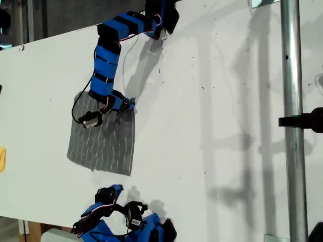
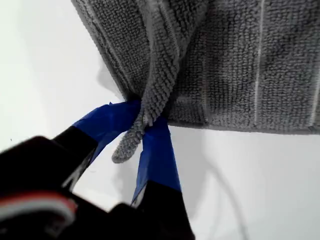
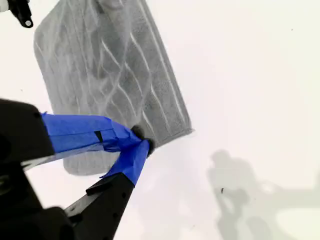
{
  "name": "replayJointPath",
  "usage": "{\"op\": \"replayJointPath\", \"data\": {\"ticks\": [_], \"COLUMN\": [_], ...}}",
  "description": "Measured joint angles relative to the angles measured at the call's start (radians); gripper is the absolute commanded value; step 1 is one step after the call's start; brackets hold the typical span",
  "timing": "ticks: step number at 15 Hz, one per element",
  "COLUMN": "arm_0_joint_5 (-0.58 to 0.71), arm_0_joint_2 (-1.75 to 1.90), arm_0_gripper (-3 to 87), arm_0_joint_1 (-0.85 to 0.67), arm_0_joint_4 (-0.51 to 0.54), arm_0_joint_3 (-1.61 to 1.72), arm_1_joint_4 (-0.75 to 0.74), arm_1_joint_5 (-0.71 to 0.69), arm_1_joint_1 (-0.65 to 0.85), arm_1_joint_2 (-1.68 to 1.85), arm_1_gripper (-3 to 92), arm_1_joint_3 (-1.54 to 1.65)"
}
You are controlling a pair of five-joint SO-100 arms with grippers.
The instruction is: Grasp corners of a towel and fold twice.
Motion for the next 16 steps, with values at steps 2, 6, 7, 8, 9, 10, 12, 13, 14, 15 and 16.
{"op": "replayJointPath", "data": {"ticks": [2, 6, 7, 8, 9, 10, 12, 13, 14, 15, 16], "arm_0_joint_5": [0.083, 0.255, 0.27, 0.285, 0.291, 0.301, 0.308, 0.307, 0.308, 0.308, 0.308], "arm_0_joint_2": [-0.127, -0.365, -0.403, -0.437, -0.469, -0.506, -0.563, -0.575, -0.589, -0.606, -0.612], "arm_0_gripper": [21.6, 37.5, 37.1, 38.4, 38.9, 38.8, 39.1, 39.1, 39.1, 38.8, 38.3], "arm_0_joint_1": [-0.003, -0.035, -0.057, -0.081, -0.106, -0.126, -0.141, -0.144, -0.146, -0.149, -0.15], "arm_0_joint_4": [-0.052, -0.064, -0.066, -0.066, -0.066, -0.066, -0.063, -0.063, -0.06, -0.058, -0.061], "arm_0_joint_3": [-0.048, -0.16, -0.19, -0.222, -0.253, -0.282, -0.336, -0.342, -0.344, -0.344, -0.337], "arm_1_joint_4": [0.0, -0.002, -0.002, -0.003, -0.003, -0.003, -0.005, -0.006, -0.008, -0.011, -0.011], "arm_1_joint_5": [0.0, 0.0, 0.0, 0.002, 0.002, 0.002, 0.002, 0.002, 0.002, 0.002, 0.002], "arm_1_joint_1": [-0.009, -0.026, -0.029, -0.035, -0.038, -0.038, -0.041, -0.041, -0.041, -0.041, -0.041], "arm_1_joint_2": [0.0, 0.005, 0.005, 0.006, 0.008, 0.009, 0.011, 0.014, 0.023, 0.026, 0.028], "arm_1_gripper": [-0.2, -0.2, -0.2, -0.2, -0.2, -0.2, -0.2, -0.2, -0.2, -0.2, -0.2], "arm_1_joint_3": [0.0, 0.0, 0.0, 0.0, 0.0, 0.002, 0.003, 0.006, 0.017, 0.023, 0.028]}}
